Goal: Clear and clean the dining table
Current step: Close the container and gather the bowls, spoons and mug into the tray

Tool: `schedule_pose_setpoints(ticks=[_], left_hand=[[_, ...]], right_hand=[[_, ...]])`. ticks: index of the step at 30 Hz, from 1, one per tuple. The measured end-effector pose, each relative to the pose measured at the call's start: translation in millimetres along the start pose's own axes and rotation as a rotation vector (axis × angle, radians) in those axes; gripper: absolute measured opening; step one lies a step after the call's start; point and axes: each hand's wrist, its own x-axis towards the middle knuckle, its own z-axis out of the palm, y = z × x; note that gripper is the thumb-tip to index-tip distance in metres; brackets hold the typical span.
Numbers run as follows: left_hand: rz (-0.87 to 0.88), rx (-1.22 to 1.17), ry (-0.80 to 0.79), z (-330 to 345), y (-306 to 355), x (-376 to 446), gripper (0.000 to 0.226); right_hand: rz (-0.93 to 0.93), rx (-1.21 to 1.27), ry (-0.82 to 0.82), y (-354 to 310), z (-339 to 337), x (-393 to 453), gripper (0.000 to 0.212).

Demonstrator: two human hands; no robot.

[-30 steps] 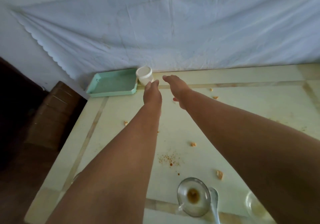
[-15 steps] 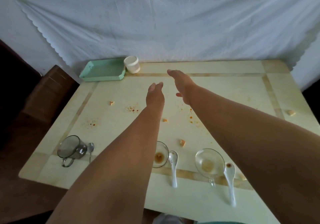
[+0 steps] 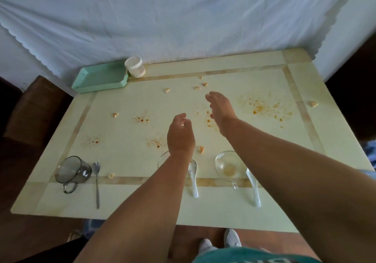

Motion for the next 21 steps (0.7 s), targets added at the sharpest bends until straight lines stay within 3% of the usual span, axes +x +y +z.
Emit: schedule_pose_setpoints(ticks=[5,9,15,21], left_hand=[[0.144,0.093,-0.053,0,-24,-21,0.034],[0.269,0.164,-0.125,-9,-52,-39,0.027],[0.218,0.272,-0.251,-6,-88,-66,0.012],[0.088,0.398,-0.376,6,-125,-94,0.009]], right_hand=[[-0.031,0.002,0.116,21,-16,-26,0.041],[-0.066,-0.023,0.305,34,-41,-51,0.033],[0.063,-0.237,0.578,88,-77,-96,0.026],[0.247,-0.362,0.561,153,-93,-127,0.024]])
